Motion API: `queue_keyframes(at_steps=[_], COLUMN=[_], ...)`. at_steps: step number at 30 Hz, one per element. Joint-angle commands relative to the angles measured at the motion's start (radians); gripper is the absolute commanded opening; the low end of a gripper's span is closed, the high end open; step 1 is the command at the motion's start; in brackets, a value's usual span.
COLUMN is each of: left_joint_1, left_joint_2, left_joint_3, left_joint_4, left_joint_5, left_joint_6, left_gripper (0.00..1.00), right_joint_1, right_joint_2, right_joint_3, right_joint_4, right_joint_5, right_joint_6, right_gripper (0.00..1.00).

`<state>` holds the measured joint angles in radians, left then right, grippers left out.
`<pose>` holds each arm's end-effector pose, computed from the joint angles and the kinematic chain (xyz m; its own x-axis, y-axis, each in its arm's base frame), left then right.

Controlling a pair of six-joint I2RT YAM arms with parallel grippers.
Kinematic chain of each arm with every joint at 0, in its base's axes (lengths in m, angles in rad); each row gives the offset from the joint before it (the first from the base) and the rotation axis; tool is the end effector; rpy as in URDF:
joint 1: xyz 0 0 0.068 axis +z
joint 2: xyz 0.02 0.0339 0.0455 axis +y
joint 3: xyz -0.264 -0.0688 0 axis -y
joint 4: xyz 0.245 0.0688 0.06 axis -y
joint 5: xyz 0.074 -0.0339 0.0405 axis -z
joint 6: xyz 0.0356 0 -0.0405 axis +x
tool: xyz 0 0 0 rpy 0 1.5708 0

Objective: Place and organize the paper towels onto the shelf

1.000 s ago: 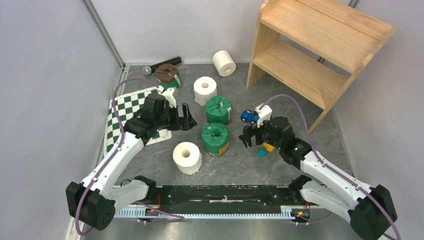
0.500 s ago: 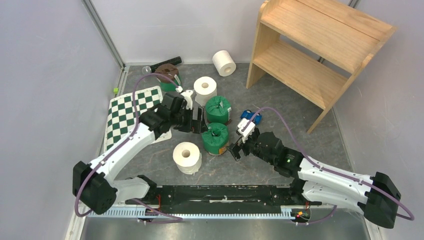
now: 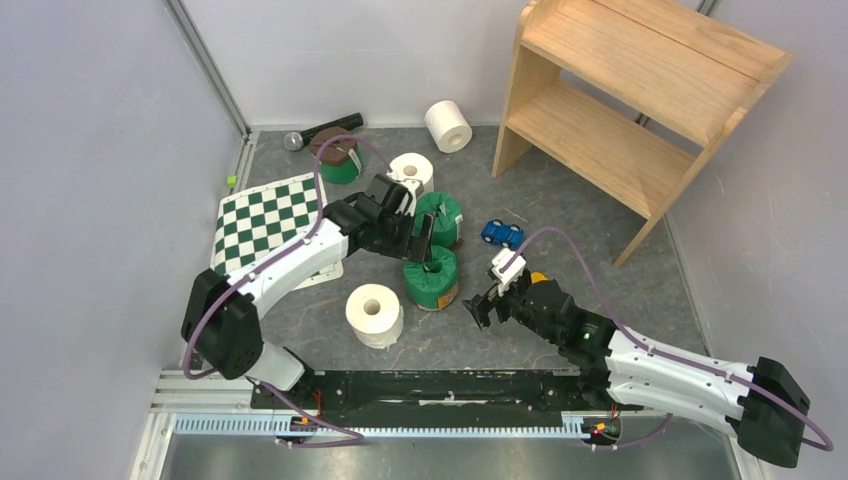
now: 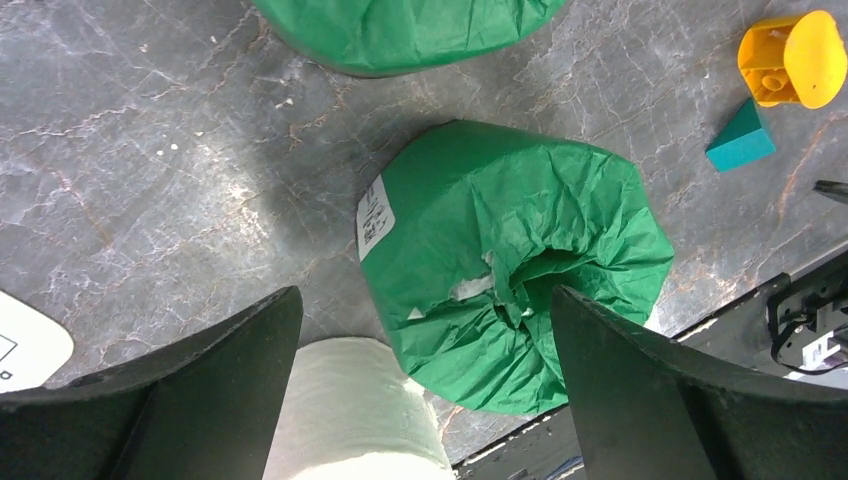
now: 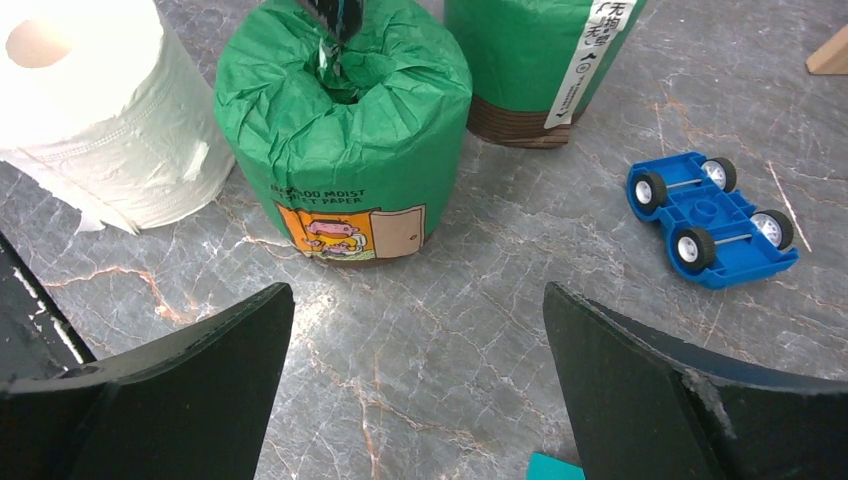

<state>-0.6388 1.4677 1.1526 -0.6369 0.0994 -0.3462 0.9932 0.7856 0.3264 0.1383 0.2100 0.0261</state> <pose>0.2450 -0.1864 0.2681 -0.8322 0.1974 -0.5182 0.3797 0.8840 -0.2729 0.1060 0.1491 0.2111 -0.1907 -0.2459 -0.9503 -0.7066 0.7064 -0.0410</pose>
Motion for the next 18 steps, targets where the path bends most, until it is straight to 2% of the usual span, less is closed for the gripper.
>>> queue_keyframes(at_steps=[1, 7, 14, 18], left_joint_1=[-0.019, -0.022, -0.023, -0.022], left_joint_2=[0.048, 0.081, 0.115, 0.15], left_joint_3=[0.052, 0.047, 0.044, 0.05], left_joint_4=[-0.012, -0.042, -0.046, -0.043], left_joint_5=[0.009, 0.021, 0.027, 0.033], left_joint_6=[0.069, 0.115, 0.146, 0.153], left_gripper=[0.97, 0.93, 0.89, 0.87], right_joint_1=[0.007, 0.007, 0.007, 0.007], right_joint_2=[-0.02, -0.026, -0.055, -0.07], right_joint_3=[-0.001, -0.017, -0.018, -0.089], right_joint_4=[0.003, 0.033, 0.06, 0.121], right_joint_5=[0.05, 0.041, 0.201, 0.253], right_joint_6=[0.02, 0.058, 0.227, 0.213], right_gripper=[0.98, 0.98, 0.98, 0.98])
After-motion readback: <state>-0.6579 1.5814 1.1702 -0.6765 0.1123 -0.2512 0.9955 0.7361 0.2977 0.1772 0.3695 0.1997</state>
